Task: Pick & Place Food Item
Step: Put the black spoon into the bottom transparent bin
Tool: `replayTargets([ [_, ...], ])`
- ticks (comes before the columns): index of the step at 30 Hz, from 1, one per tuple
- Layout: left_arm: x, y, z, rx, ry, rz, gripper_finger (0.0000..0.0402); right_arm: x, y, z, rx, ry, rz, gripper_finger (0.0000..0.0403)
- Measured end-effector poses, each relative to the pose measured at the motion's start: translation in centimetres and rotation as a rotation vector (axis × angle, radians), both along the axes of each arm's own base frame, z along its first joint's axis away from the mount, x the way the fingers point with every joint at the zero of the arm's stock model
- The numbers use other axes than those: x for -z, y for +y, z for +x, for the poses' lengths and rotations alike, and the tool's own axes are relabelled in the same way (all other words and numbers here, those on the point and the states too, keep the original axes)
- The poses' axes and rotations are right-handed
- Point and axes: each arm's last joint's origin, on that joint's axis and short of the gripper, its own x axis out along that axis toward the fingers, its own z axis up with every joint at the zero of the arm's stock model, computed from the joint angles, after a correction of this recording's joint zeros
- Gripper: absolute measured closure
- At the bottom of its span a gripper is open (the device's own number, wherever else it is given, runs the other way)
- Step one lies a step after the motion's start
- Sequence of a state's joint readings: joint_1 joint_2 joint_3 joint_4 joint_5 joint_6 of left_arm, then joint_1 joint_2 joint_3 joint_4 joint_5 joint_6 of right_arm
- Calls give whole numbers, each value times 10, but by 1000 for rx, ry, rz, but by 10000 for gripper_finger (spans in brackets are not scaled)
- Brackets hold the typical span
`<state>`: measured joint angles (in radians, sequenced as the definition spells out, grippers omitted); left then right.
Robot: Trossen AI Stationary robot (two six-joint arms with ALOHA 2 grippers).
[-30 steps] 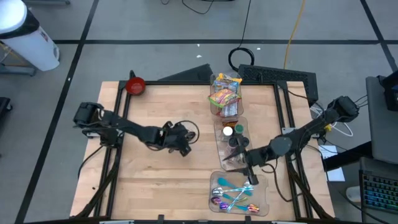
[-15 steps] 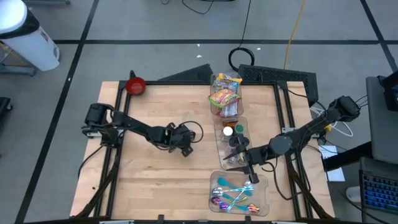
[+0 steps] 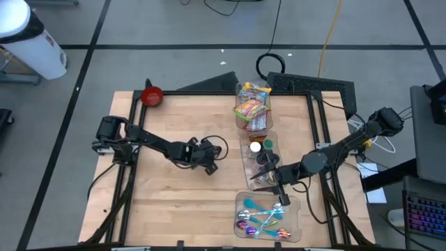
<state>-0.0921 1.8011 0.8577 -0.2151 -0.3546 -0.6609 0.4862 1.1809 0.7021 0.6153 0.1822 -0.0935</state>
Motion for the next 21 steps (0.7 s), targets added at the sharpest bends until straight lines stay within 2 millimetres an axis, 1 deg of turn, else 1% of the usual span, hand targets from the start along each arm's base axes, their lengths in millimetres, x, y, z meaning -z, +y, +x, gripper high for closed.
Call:
replayTargets([
  [3,-2,0,-2,16,12,1,386,0,0,0,0,2,-2,242],
  [5,-8,1,-4,24,8,3,392,0,0,0,0,2,-2,243],
  [8,-21,-4,-10,32,-11,48,391,0,0,0,0,3,-3,243],
  [9,-29,-7,-11,42,-42,59,392,0,0,0,0,4,-3,243],
  [12,-54,-22,-15,80,-142,95,392,1,0,0,1,7,-10,243],
  [16,-81,-48,-26,150,-252,144,392,2,0,0,4,16,-18,243],
  [21,-116,-85,-35,332,-473,184,392,3,-1,0,8,22,-35,243],
])
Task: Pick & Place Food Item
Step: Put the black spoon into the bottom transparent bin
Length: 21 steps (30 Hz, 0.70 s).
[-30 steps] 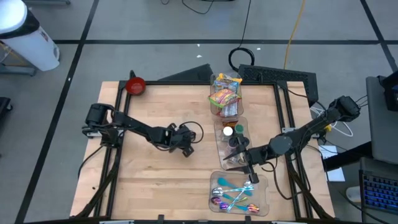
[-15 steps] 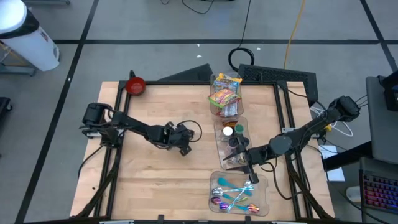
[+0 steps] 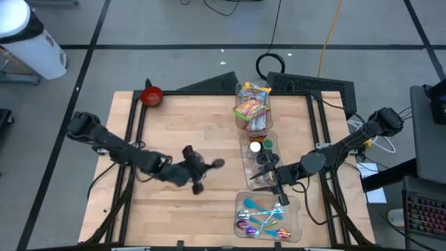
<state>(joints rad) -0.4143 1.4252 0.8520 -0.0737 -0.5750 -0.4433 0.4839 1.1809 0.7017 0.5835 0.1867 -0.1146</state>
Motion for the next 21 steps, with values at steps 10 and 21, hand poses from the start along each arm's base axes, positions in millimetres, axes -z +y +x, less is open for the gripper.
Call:
replayTargets([
  [10,-39,-48,5,485,-411,1,392,-2,-2,1,75,-28,-26,236],
  [21,-35,-46,22,554,-521,-147,392,19,17,27,91,-231,-212,156],
])
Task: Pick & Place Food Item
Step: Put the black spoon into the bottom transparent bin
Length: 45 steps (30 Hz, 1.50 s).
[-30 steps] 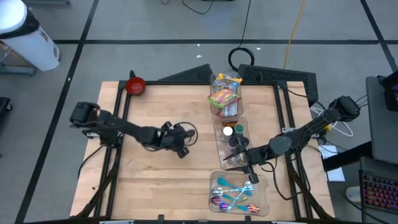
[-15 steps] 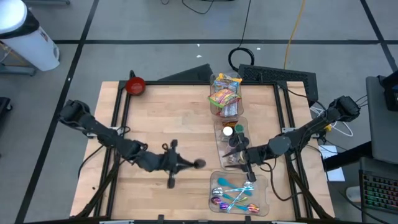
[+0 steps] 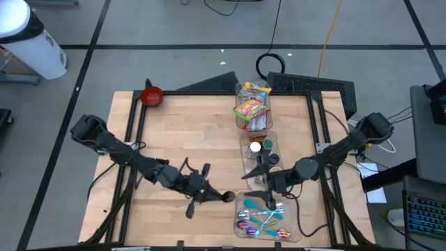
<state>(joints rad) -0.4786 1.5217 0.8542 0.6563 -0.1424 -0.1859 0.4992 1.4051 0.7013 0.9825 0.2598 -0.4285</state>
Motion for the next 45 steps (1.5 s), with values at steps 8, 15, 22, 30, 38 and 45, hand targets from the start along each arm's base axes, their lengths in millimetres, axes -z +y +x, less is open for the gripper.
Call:
replayTargets([
  [8,16,11,15,10,47,-56,392,8,9,23,11,-27,-27,167],
  [15,18,17,20,20,55,-76,392,10,9,31,-22,-3,-33,196],
  [22,18,14,18,47,58,-74,389,12,9,32,-16,7,-76,278],
  [30,19,14,19,48,64,-74,389,11,11,31,-112,-21,-115,394],
  [38,22,15,19,19,76,-16,379,11,9,32,-122,-9,-87,399],
  [45,29,3,13,-74,87,141,292,0,7,29,-153,58,-1,401],
])
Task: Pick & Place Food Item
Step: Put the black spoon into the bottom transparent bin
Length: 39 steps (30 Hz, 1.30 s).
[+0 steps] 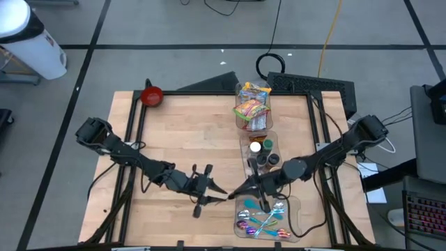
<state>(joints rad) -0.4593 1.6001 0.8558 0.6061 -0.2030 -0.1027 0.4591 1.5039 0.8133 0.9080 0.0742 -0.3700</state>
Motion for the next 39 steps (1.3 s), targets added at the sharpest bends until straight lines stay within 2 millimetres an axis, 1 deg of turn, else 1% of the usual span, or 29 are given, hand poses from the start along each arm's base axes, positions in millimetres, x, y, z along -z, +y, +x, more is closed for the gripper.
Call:
replayTargets([
  [3,0,-1,0,-25,-8,6,240,-5,-1,-2,-5,44,18,402],
  [6,0,1,0,-40,-8,7,194,-10,0,-8,-65,82,57,403],
  [10,2,2,0,-35,8,13,151,-24,1,-25,-205,133,62,402],
  [14,2,7,2,-52,16,4,126,-30,5,-51,-325,282,42,402],
  [17,3,8,3,-54,21,6,116,-30,7,-69,-381,413,51,402],
  [20,4,10,4,-61,29,7,116,-26,14,-81,-423,538,78,402],
  [23,4,13,5,-74,31,-5,120,-16,21,-89,-437,644,69,402],
  [26,4,15,6,-85,36,-22,125,-1,23,-92,-431,706,59,402],
  [28,4,16,6,-88,39,-32,127,8,21,-94,-426,725,46,402],
  [33,4,16,6,-88,45,-34,128,30,18,-98,-436,704,43,402],
  [39,5,16,6,-88,48,-33,128,46,14,-103,-433,694,71,395],
])
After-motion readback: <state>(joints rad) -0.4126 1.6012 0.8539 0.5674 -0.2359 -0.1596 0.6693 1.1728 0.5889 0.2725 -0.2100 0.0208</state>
